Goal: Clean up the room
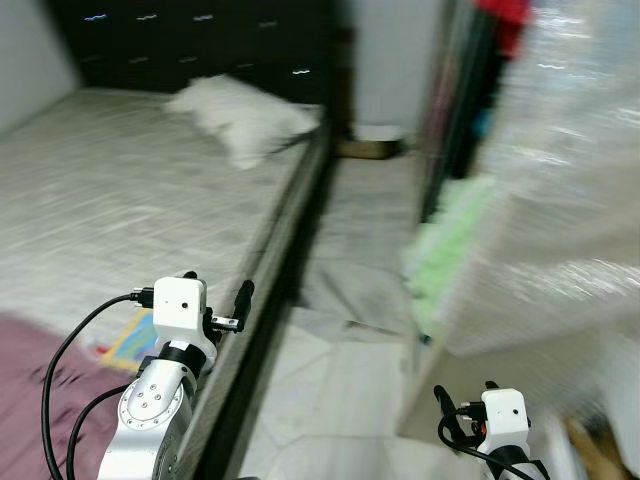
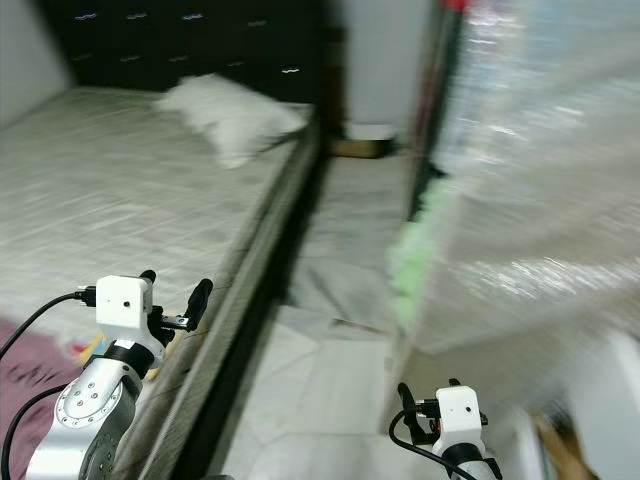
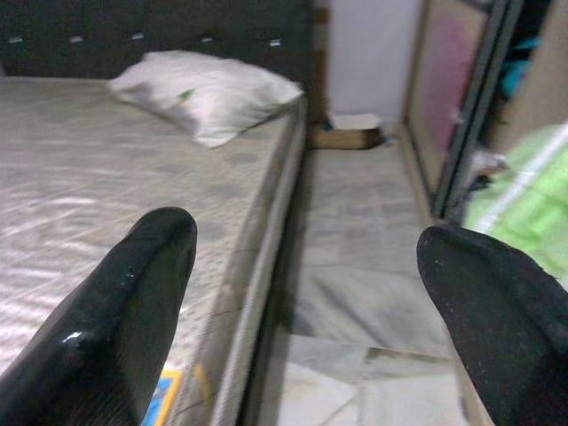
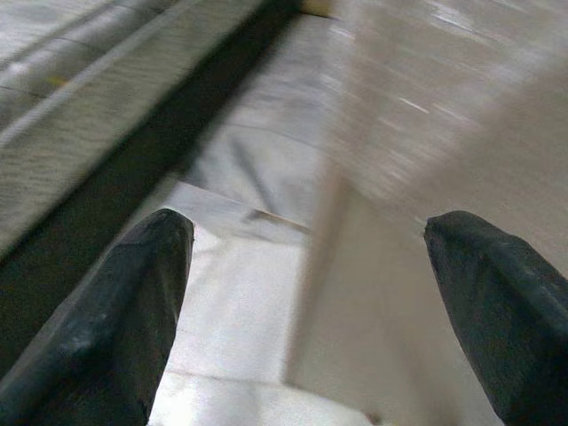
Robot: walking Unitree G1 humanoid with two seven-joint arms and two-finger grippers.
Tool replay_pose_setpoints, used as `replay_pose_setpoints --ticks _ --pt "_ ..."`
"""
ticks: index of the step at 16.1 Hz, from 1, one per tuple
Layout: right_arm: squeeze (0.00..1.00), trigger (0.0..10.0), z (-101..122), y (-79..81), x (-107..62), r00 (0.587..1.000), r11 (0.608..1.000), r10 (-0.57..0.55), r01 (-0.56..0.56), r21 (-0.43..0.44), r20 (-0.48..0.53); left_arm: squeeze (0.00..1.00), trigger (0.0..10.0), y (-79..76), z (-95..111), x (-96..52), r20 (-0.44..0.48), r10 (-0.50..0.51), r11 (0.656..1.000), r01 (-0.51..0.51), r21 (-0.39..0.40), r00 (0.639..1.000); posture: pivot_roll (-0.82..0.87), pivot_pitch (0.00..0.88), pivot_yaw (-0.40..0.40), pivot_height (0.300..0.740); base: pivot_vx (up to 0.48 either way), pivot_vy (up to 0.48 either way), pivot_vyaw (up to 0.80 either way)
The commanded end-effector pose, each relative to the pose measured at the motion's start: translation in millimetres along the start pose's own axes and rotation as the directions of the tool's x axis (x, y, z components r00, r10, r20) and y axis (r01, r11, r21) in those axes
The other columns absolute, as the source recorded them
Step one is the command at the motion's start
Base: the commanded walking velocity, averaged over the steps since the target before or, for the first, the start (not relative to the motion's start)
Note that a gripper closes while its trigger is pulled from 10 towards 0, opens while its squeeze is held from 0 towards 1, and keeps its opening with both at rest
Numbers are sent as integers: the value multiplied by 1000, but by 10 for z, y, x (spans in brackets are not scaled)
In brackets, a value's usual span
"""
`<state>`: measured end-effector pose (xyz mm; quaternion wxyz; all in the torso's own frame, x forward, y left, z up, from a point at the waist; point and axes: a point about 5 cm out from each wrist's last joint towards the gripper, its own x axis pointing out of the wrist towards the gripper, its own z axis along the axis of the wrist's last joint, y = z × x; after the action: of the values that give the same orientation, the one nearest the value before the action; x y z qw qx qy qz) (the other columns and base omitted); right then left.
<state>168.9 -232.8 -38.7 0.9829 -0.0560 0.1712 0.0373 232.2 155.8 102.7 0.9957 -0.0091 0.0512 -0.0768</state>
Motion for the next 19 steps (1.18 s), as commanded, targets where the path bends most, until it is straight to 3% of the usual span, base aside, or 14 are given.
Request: replay_pose_setpoints --ticks 1,3,6,9,12,19 --pt "0 10000 175 115 66 993 998 65 -65 -13 102 0 10000 -2 5 27 -4 -3 1000 3 -4 1000 -58 5 35 740 0 0 800" --pt "0 10000 712 369 248 947 988 153 -146 -46 284 0 10000 0 0 36 -1 -3 1000 3 6 1000 -58 0 38 740 0 0 800" --pt "0 10000 1062 453 495 924 981 194 -186 -57 328 0 10000 -7 56 78 33 14 999 -15 31 999 -41 0 35 740 0 0 800" --pt "0 10000 1388 462 477 912 976 218 -203 -79 348 0 10000 -11 62 101 41 18 999 -19 34 999 -42 0 37 740 0 0 800" --pt "0 10000 1762 474 427 902 987 162 -151 -59 400 0 10000 -67 78 169 54 -1 999 -1 32 999 -47 0 40 740 0 0 800" --pt "0 10000 1806 637 346 928 992 116 -127 8 353 0 10000 -47 32 181 45 32 999 -34 30 998 -35 0 40 740 0 0 800"
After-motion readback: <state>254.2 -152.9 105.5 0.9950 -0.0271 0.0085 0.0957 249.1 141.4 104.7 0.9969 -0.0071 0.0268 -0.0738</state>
